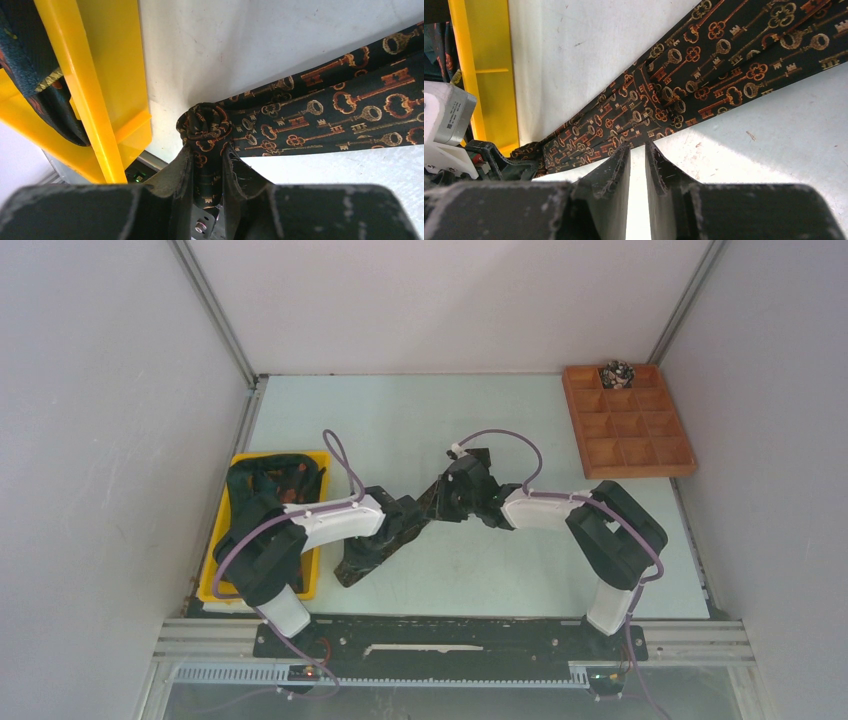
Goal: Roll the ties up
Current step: Roll the tie at the center of the board.
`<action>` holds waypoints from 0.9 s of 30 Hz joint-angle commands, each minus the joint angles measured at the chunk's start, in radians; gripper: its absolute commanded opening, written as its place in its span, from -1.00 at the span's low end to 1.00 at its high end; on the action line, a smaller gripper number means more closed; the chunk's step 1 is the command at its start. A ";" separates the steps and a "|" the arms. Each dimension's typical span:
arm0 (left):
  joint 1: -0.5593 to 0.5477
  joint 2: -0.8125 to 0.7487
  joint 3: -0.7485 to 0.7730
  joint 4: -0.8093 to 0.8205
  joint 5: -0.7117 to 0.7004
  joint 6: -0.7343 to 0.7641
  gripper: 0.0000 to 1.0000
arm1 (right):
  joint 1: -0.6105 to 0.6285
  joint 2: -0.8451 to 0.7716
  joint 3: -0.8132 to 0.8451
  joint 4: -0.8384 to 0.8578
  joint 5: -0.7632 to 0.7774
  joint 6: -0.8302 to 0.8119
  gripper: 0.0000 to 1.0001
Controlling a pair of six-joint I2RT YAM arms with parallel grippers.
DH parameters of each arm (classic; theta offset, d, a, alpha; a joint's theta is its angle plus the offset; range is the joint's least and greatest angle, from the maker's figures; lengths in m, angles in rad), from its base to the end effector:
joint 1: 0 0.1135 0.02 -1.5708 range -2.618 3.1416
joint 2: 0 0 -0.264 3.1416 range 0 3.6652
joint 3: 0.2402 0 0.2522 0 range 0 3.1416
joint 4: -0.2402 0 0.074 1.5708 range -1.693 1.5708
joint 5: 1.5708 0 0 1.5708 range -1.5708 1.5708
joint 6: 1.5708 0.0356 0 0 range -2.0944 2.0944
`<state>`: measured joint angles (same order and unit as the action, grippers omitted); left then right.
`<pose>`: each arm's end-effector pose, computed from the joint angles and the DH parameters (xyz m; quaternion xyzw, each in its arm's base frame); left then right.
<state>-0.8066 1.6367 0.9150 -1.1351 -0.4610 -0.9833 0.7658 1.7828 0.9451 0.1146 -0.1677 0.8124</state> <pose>0.1713 -0.1558 0.1585 -0.0526 0.9627 0.2497 0.0896 0.2596 0.2579 0.1575 -0.0133 0.9089 0.3446 0.2345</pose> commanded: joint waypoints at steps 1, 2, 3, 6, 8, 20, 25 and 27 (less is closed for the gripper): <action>-0.008 0.018 0.025 0.031 0.003 0.015 -0.66 | -0.007 -0.049 -0.002 0.031 0.016 0.008 -0.60; -0.009 0.019 0.028 0.032 0.002 0.015 -0.57 | -0.008 -0.051 -0.002 0.032 0.016 0.007 -0.60; -0.008 0.018 0.033 0.031 0.000 0.015 -0.49 | -0.008 -0.053 -0.004 0.034 0.016 0.008 -0.60; -0.008 0.018 0.047 0.032 -0.004 0.017 -0.28 | -0.008 -0.059 -0.012 0.045 0.015 0.007 -0.60; -0.009 0.016 0.056 0.031 -0.005 0.018 -0.16 | -0.008 -0.062 -0.014 0.045 0.016 0.005 -0.61; -0.009 -0.104 0.068 0.030 -0.017 0.016 0.50 | -0.004 -0.073 -0.013 0.059 0.021 -0.005 -0.61; -0.009 -0.218 0.046 0.033 -0.039 0.000 0.72 | 0.013 -0.087 -0.012 0.068 0.032 -0.016 -0.62; -0.009 -0.278 0.033 0.028 -0.054 -0.007 0.84 | 0.023 -0.093 -0.012 0.069 0.041 -0.021 -0.61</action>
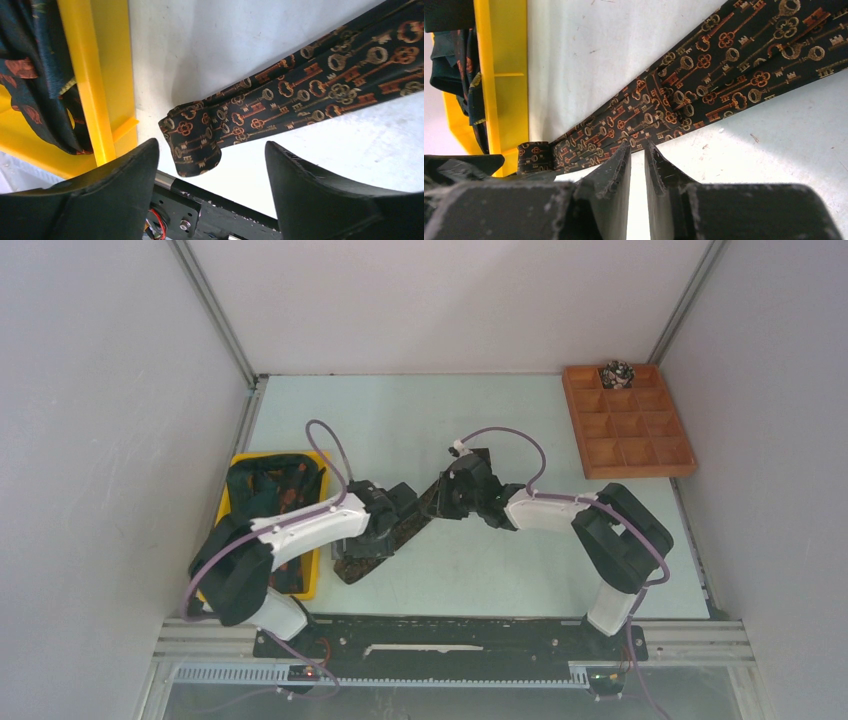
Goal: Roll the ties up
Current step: Roll the tie at the center of the board.
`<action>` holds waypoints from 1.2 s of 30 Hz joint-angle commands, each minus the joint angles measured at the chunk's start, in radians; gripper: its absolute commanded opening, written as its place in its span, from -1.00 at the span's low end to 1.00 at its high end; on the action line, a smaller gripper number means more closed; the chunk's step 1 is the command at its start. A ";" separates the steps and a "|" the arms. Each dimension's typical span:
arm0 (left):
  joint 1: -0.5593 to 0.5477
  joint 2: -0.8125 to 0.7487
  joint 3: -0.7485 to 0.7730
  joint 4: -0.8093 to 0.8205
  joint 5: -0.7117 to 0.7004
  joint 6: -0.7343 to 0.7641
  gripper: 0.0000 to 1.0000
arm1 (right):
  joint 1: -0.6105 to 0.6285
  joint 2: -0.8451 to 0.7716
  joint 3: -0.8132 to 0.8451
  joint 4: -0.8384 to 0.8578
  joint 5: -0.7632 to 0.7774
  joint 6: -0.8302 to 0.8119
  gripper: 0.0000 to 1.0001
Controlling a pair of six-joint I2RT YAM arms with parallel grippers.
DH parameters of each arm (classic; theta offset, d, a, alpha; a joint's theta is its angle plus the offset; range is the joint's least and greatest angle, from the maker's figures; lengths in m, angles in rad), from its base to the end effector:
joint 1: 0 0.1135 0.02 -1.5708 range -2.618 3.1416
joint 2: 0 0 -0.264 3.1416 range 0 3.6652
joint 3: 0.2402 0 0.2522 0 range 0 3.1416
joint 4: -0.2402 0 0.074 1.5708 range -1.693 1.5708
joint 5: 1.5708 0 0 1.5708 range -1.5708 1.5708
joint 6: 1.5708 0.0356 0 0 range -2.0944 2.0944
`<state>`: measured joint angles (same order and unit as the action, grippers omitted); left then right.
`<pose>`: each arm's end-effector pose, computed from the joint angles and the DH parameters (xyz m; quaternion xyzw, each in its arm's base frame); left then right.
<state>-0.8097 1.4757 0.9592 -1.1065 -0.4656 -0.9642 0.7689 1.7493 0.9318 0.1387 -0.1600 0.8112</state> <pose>0.1716 -0.1570 0.2018 -0.0691 0.9703 0.1654 0.1627 0.2570 0.2566 0.1671 -0.0154 0.8998 0.3562 0.2514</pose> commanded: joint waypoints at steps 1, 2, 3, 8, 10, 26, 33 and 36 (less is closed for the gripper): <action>-0.006 -0.148 -0.019 -0.002 -0.056 -0.029 0.88 | 0.026 -0.063 0.001 0.046 0.035 -0.023 -0.61; -0.006 -0.182 -0.029 -0.005 -0.064 -0.032 0.91 | 0.032 -0.064 0.001 0.049 0.036 -0.025 -0.61; -0.006 -0.216 -0.045 -0.007 -0.073 -0.037 0.94 | 0.039 -0.070 0.001 0.053 0.034 -0.028 -0.60; -0.006 -0.418 -0.128 -0.015 -0.104 -0.094 0.91 | 0.087 -0.069 0.023 0.096 -0.034 -0.061 -0.58; -0.006 -0.499 -0.171 -0.014 -0.113 -0.117 0.89 | 0.112 -0.041 0.071 0.076 -0.087 -0.092 -0.58; -0.006 -0.867 -0.340 -0.029 -0.159 -0.323 0.42 | 0.295 0.215 0.381 0.004 -0.339 -0.085 -0.66; -0.009 -0.915 -0.386 -0.019 -0.142 -0.355 0.22 | 0.327 0.300 0.475 -0.034 -0.367 -0.070 -0.73; -0.012 -0.922 -0.386 -0.020 -0.145 -0.355 0.21 | 0.334 0.331 0.522 -0.065 -0.367 -0.079 -0.75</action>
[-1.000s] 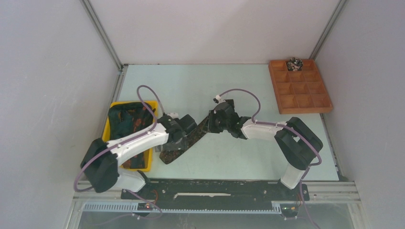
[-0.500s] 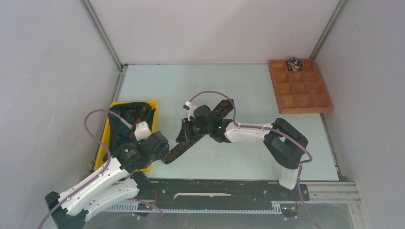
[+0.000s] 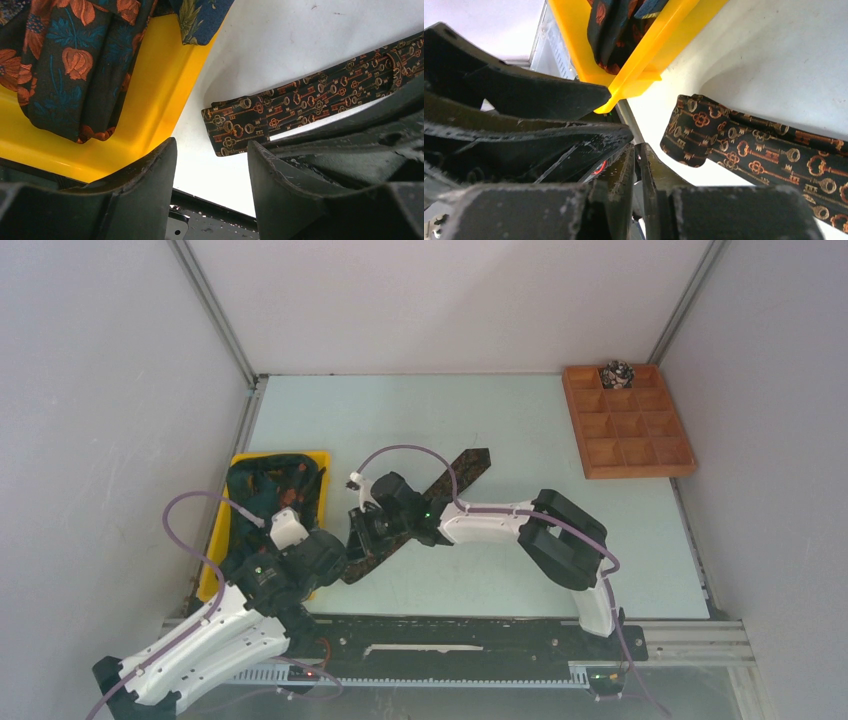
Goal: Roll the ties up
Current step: Roll the tie at the center of the board.
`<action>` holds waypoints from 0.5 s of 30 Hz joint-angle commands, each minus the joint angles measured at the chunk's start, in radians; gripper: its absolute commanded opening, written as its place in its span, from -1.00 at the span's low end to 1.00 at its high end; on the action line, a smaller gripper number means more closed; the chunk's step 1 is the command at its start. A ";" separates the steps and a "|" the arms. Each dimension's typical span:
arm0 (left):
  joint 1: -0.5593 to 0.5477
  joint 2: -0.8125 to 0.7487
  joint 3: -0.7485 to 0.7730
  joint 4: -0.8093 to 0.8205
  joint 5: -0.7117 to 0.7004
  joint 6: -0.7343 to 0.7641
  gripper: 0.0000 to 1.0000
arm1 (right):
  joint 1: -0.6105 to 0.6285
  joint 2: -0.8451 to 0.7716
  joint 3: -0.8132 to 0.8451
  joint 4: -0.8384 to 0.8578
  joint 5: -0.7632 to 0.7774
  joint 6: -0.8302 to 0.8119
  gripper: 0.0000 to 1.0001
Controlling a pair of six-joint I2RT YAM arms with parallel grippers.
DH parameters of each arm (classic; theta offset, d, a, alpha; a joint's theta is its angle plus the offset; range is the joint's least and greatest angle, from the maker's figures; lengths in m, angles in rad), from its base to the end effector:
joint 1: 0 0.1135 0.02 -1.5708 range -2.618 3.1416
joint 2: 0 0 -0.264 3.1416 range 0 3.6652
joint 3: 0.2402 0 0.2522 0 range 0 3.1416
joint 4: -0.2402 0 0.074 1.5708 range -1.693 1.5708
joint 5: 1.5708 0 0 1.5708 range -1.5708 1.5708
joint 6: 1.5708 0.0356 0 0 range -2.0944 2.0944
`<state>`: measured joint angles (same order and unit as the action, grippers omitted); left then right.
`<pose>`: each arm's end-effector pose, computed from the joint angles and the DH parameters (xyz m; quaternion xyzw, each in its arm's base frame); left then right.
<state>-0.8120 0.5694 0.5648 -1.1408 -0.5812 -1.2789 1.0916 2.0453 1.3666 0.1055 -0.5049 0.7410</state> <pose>0.0732 -0.0487 0.2202 -0.2755 0.8971 -0.0345 0.3437 0.1956 0.4137 0.1842 -0.2659 0.8165 0.5010 0.1080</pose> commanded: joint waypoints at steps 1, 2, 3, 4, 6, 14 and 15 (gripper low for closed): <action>-0.011 -0.017 0.009 0.014 -0.029 -0.040 0.20 | 0.014 0.045 0.097 -0.038 -0.023 -0.009 -0.76; -0.013 -0.019 0.009 0.014 -0.031 -0.040 0.19 | 0.016 0.052 0.104 -0.042 -0.020 -0.011 -0.76; -0.013 -0.021 0.009 0.015 -0.032 -0.041 0.19 | 0.016 0.060 0.109 -0.042 -0.018 -0.012 -0.77; -0.014 -0.022 0.009 0.015 -0.032 -0.041 0.19 | 0.016 0.068 0.113 -0.044 -0.017 -0.012 -0.77; -0.015 -0.023 0.009 0.014 -0.032 -0.041 0.18 | 0.012 0.081 0.118 -0.045 -0.015 -0.013 -0.77; -0.023 -0.003 0.007 0.027 -0.023 -0.028 0.16 | 0.005 0.103 0.103 -0.054 0.008 -0.035 -0.81; -0.023 0.000 0.007 0.029 -0.021 -0.026 0.16 | 0.004 0.100 0.098 -0.053 0.012 -0.038 -0.81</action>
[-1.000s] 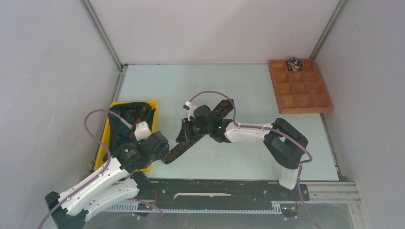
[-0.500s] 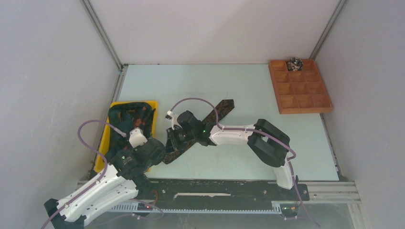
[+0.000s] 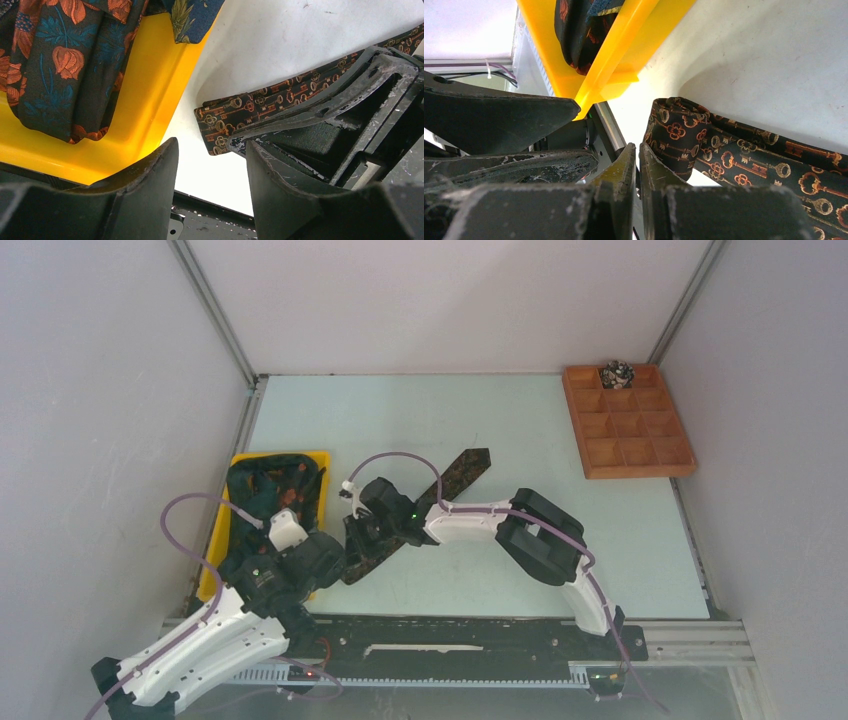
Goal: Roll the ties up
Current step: Roll the tie at the center of the board.
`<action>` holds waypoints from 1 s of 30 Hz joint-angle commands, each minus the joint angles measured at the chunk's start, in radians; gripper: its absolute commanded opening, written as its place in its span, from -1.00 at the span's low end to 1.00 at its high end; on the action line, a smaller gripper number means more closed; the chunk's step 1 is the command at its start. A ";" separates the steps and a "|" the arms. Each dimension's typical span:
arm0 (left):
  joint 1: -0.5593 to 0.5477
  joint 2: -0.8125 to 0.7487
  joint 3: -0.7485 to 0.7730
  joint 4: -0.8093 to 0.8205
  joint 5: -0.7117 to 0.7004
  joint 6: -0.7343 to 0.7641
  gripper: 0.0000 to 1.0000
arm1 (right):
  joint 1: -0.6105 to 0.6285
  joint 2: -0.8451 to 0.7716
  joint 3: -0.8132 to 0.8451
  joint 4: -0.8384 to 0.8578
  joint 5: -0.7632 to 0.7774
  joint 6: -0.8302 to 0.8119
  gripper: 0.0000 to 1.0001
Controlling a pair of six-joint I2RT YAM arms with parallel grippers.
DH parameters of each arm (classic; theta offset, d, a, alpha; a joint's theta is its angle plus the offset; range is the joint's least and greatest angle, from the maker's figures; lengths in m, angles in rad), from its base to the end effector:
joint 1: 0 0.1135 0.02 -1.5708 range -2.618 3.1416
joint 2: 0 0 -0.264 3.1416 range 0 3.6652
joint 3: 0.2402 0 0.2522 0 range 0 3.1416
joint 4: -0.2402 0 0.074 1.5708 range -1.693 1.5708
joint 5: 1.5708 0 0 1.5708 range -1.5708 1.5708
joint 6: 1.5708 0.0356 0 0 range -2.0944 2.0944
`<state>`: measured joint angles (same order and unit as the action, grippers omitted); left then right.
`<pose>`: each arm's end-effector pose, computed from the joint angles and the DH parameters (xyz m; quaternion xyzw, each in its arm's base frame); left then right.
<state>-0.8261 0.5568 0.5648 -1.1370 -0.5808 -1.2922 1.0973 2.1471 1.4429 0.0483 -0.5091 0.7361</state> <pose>0.0718 -0.0491 0.2212 -0.2769 0.8951 -0.0463 0.3464 0.2001 0.4286 0.1579 -0.2654 0.8342 0.4767 0.0808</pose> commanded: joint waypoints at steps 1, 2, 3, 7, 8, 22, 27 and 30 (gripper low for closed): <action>-0.011 0.015 0.007 0.026 -0.021 -0.011 0.16 | -0.005 -0.002 0.016 0.006 0.018 -0.033 -0.82; -0.011 0.015 0.007 0.027 -0.019 -0.007 0.15 | -0.006 -0.003 0.010 0.010 0.019 -0.034 -0.82; -0.012 0.015 0.006 0.031 -0.018 -0.005 0.15 | -0.010 -0.004 0.004 0.014 0.018 -0.033 -0.82; -0.014 0.015 0.005 0.039 -0.016 0.004 0.14 | -0.017 -0.011 -0.010 0.030 0.007 -0.034 -0.82; -0.015 0.015 0.005 0.041 -0.016 0.006 0.13 | -0.018 -0.014 -0.010 0.035 0.001 -0.033 -0.83; -0.016 0.001 0.003 0.038 -0.016 0.002 0.11 | -0.031 0.000 0.023 0.050 -0.032 -0.022 -0.79; -0.016 0.009 0.003 0.039 -0.019 0.001 0.11 | -0.035 0.018 -0.011 0.067 -0.025 -0.021 -0.80; -0.015 0.016 0.003 0.039 -0.019 0.001 0.11 | -0.039 0.022 -0.027 0.067 -0.013 -0.026 -0.81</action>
<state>-0.8356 0.5629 0.5648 -1.1099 -0.5732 -1.2903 1.0672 2.1517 1.4342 0.0845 -0.5419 0.7254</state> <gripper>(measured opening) 0.558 0.096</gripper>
